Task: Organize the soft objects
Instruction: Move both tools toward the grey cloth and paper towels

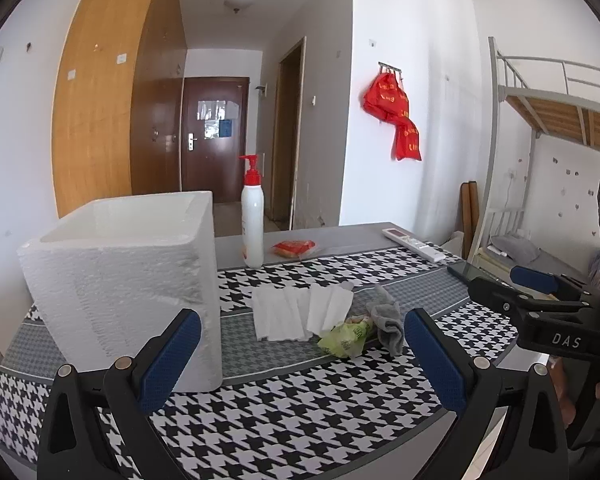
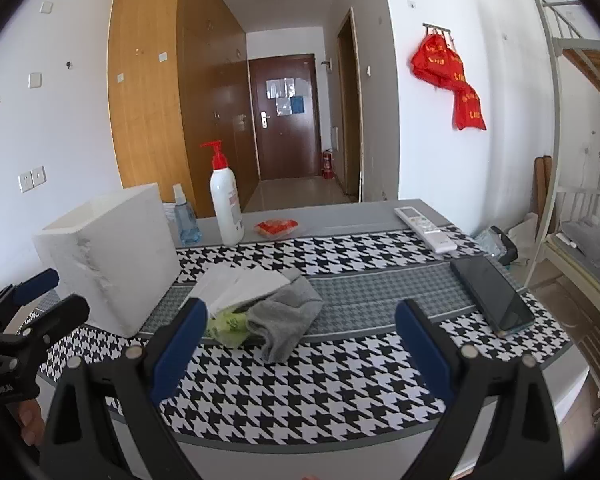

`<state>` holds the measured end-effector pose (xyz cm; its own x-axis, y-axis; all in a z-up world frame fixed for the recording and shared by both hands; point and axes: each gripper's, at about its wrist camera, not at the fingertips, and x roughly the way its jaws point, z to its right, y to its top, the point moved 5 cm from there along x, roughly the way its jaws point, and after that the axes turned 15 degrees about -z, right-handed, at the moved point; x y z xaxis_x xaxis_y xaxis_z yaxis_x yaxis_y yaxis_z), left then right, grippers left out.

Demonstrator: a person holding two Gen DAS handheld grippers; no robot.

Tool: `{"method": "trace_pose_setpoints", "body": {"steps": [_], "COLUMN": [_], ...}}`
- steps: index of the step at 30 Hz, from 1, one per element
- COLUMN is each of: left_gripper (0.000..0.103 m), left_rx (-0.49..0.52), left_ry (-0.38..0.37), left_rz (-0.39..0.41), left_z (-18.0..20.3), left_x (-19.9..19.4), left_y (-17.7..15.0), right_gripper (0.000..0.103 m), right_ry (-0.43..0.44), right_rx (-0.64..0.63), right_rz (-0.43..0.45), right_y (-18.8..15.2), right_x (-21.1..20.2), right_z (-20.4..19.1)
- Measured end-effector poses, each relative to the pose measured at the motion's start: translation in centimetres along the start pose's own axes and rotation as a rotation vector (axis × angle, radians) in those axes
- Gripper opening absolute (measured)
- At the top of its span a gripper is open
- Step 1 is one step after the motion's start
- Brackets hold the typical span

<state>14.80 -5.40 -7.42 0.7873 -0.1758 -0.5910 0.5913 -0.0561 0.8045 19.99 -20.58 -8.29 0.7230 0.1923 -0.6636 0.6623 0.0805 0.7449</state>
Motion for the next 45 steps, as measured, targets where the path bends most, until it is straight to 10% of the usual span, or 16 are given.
{"method": "trace_pose_setpoints", "body": {"steps": [45], "left_gripper": [0.102], "left_rx": [0.001], "left_ry": [0.051], "left_rz": [-0.223], "left_z": [2.1], "left_x": [11.8], "left_y": [4.5], "right_gripper": [0.097], "right_ry": [0.101], "right_rx": [-0.050], "right_rz": [-0.164], "right_y": [1.1], "right_x": [7.5], "right_z": [3.4]}}
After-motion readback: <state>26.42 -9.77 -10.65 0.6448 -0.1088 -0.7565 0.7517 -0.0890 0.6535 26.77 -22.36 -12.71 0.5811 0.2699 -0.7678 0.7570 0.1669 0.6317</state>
